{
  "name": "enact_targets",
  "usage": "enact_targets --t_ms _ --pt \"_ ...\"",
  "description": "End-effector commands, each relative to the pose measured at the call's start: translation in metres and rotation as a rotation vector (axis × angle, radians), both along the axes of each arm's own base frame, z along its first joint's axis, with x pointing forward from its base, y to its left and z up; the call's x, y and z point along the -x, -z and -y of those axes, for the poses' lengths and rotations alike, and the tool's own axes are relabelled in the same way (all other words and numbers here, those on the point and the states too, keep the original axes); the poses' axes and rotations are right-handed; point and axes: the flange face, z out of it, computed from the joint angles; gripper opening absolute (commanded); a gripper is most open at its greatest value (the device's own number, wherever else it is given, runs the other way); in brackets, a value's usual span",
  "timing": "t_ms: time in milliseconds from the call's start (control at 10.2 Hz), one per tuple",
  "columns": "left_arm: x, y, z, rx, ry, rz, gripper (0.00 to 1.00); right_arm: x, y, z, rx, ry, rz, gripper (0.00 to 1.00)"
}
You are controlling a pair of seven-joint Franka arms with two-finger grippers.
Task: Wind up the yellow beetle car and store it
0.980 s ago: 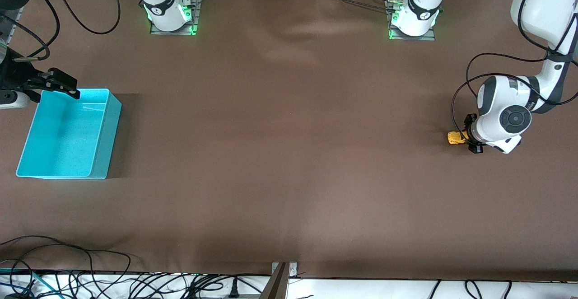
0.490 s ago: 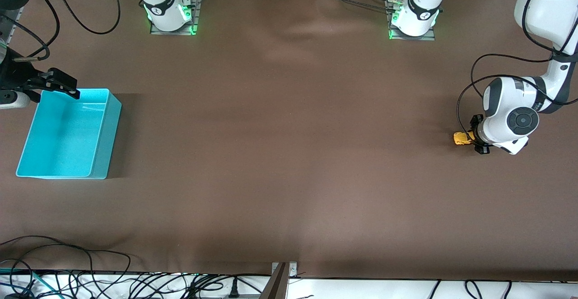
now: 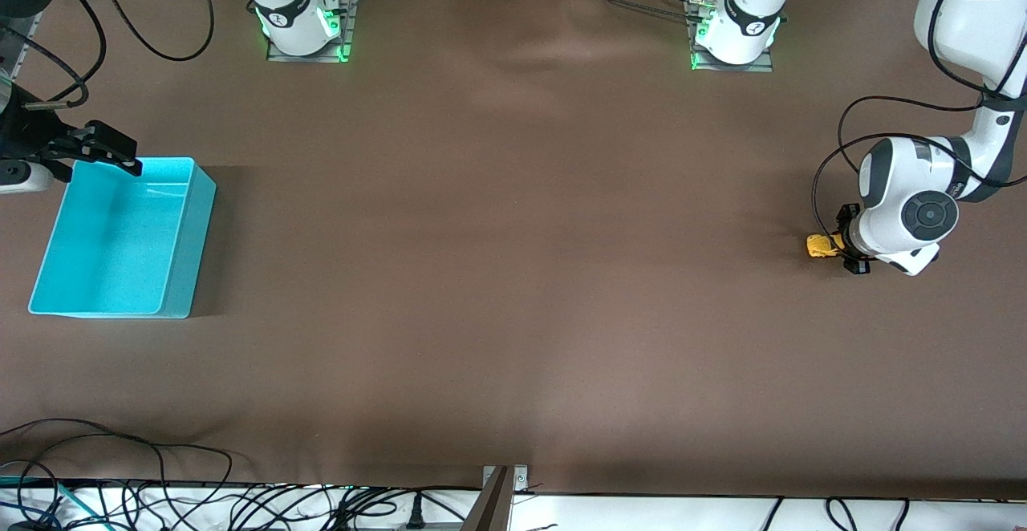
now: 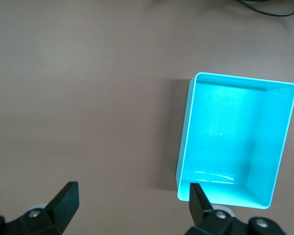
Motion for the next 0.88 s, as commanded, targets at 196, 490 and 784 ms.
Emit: enact_targets --t_ms 196,490,784 --pt "-0.0132 0.0575 -0.0075 0.01 0.077 0.015 0.0 0.0002 -0.0029 0.0009 -0.006 -0.016 0.001 1.0" --pt "-0.0129 0.0585 -0.0066 0.013 0.069 0.014 0.0 0.0008 -0.0025 0.0023 -0.01 -0.015 -0.004 1.0" --pt "-0.0161 0.0534 -0.0064 0.015 0.124 0.012 0.74 0.0001 -0.0019 0.0022 -0.011 -0.02 -0.002 1.0"
